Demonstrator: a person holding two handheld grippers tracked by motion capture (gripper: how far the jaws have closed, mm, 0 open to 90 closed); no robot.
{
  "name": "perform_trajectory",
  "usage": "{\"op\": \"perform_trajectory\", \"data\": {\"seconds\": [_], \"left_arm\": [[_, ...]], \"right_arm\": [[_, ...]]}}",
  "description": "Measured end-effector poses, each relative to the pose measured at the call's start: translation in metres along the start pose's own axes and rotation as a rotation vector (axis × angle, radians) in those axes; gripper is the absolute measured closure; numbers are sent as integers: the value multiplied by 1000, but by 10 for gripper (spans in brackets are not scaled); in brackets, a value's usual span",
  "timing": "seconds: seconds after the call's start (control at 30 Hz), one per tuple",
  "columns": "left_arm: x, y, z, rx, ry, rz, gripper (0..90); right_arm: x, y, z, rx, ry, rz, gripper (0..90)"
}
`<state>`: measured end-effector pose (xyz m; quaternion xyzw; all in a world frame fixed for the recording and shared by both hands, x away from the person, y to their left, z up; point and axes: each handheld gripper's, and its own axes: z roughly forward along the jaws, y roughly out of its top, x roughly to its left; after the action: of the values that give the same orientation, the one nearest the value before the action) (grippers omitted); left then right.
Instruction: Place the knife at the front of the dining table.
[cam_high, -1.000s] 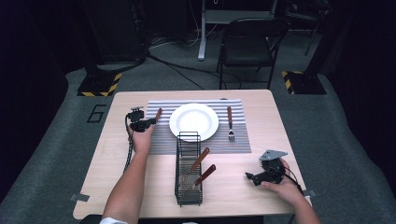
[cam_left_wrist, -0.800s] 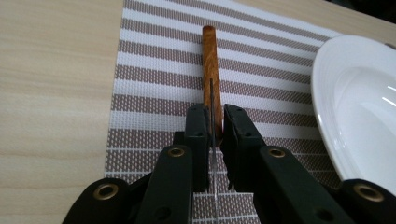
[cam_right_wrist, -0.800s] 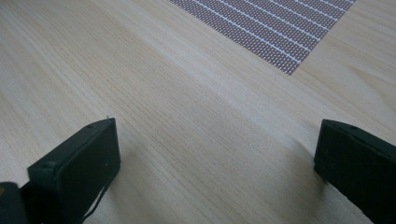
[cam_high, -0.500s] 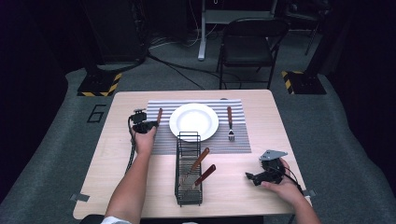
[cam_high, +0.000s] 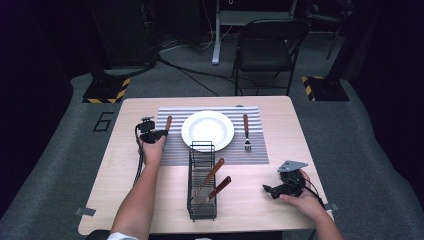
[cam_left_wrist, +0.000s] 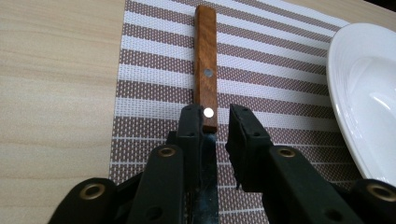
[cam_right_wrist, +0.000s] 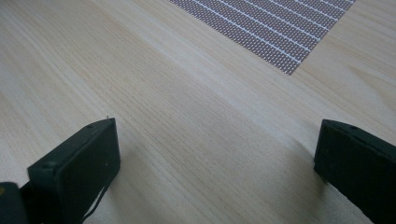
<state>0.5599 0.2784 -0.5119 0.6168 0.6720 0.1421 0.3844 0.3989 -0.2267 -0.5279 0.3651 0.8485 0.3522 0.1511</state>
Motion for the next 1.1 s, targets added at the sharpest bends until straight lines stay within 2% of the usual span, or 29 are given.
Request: {"op": "perform_trajectory", "data": {"seconds": [0.13,0.3,0.47,0.57,0.73,1.1], "left_arm": [[1,-4,-2,-12,-21,-21,715],[3,-6,-4,-19,-23,-19,707],[7,-7,-3,-12,-23,-38,693],[7,-7,-6,-21,-27,-32,687],[5,-5,-15,-17,-33,-8,671],[0,-2,-36,-30,-63,78,612]], "right_arm": [[0,0,0,0,0,0,0],[0,0,0,0,0,0,0],[0,0,0,0,0,-1,0],[0,0,0,0,0,0,0],[0,0,0,0,0,0,0],[0,0,0,-1,1,0,0]]}}
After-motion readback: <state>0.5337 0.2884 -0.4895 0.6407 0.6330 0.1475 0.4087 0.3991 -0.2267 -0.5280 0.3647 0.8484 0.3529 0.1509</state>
